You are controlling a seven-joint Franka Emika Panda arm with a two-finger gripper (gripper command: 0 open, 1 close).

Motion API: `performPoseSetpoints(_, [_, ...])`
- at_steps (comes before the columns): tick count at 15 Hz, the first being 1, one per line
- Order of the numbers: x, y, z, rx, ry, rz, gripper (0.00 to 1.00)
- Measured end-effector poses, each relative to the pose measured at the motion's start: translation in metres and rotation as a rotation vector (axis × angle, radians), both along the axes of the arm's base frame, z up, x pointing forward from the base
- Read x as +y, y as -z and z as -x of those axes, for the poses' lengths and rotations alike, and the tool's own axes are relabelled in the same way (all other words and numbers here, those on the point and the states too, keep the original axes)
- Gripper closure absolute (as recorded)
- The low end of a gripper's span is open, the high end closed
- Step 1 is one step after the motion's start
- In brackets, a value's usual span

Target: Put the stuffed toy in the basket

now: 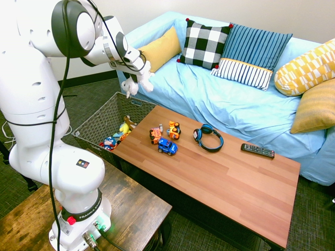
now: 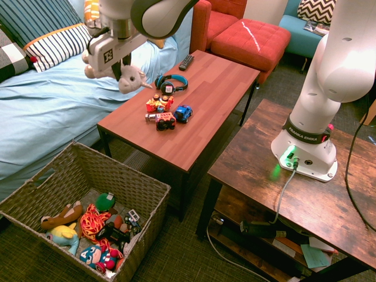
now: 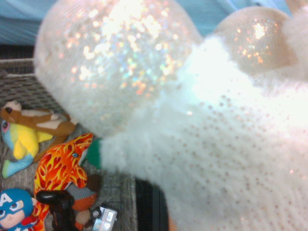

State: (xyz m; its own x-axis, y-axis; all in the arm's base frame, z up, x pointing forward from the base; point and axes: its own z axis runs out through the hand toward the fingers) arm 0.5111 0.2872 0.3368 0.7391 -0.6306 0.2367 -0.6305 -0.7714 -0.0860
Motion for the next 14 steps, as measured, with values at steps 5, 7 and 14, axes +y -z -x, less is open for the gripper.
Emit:
performPoseSetpoints(5, [0.088,0.052,0.008,0.095,-0.115,0.019,1.00])
performPoseSetpoints(7, [0.093,0.054,0.007,0.089,-0.121,0.009,1.00])
performPoseSetpoints(14, [0.151,0.135,0.009,0.105,-0.090,-0.199,1.00])
